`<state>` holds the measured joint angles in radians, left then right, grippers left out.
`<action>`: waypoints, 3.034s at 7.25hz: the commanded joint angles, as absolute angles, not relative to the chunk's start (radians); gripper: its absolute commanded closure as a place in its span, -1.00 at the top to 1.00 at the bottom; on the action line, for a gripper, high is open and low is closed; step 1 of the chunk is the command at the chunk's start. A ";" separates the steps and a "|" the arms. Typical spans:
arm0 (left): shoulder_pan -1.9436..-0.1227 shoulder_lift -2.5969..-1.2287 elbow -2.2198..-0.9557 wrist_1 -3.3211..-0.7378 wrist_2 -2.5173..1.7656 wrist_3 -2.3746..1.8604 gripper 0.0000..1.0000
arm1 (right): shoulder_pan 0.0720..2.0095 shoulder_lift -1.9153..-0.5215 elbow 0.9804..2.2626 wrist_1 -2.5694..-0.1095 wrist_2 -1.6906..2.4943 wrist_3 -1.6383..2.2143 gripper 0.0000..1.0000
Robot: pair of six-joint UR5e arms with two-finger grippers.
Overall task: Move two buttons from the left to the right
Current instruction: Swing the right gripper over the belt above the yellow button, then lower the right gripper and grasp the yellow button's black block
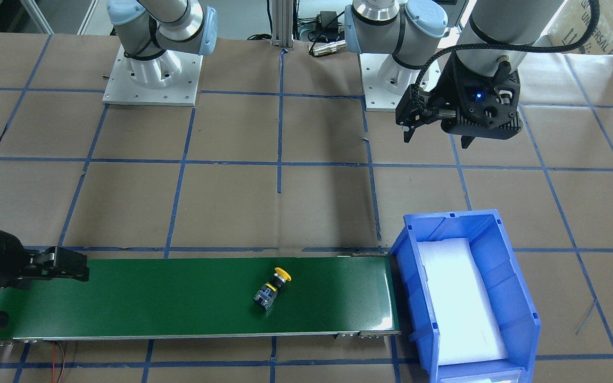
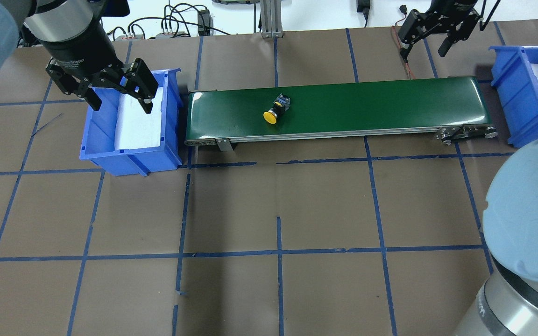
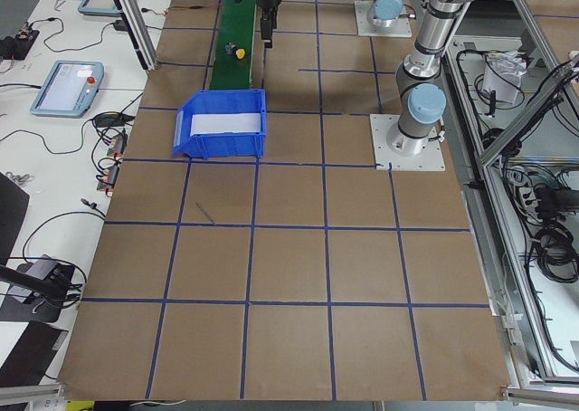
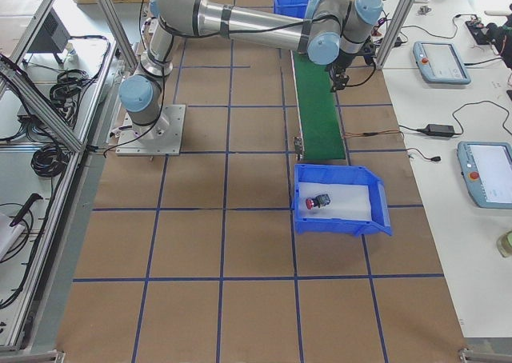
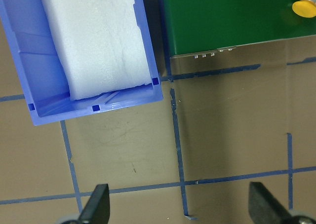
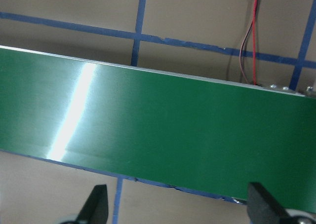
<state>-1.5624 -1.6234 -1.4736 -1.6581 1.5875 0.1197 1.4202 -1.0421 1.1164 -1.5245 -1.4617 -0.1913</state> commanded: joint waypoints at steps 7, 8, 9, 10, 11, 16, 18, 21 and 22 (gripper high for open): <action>-1.568 -1.656 -1.471 -1.660 1.586 0.120 1.00 | 1.638 -1.008 1.181 -1.761 -1.590 0.480 0.99; -1.568 -1.658 -1.471 -1.658 1.586 0.120 1.00 | 1.653 -1.005 1.208 -1.822 -1.610 0.498 0.99; -1.571 -1.658 -1.471 -1.658 1.586 0.118 1.00 | 1.663 -1.002 1.224 -1.831 -1.609 0.521 0.99; -1.574 -1.658 -1.471 -1.660 1.586 0.118 1.00 | 1.675 -0.999 1.232 -1.870 -1.629 0.541 0.99; -1.574 -1.658 -1.471 -1.658 1.586 0.120 1.00 | 1.695 -0.990 1.242 -1.914 -1.684 0.543 0.99; -1.572 -1.660 -1.473 -1.655 1.577 0.118 1.00 | 1.724 -0.931 1.247 -1.953 -1.667 0.563 0.99; -1.571 -1.660 -1.474 -1.657 1.568 0.120 1.00 | 1.724 -0.916 1.264 -1.953 -1.669 0.560 0.99; -1.572 -1.660 -1.474 -1.657 1.568 0.120 1.00 | 1.746 -0.907 1.266 -1.951 -1.666 0.554 0.99; -1.572 -1.660 -1.474 -1.657 1.568 0.120 1.00 | 1.747 -0.905 1.266 -1.950 -1.666 0.558 0.99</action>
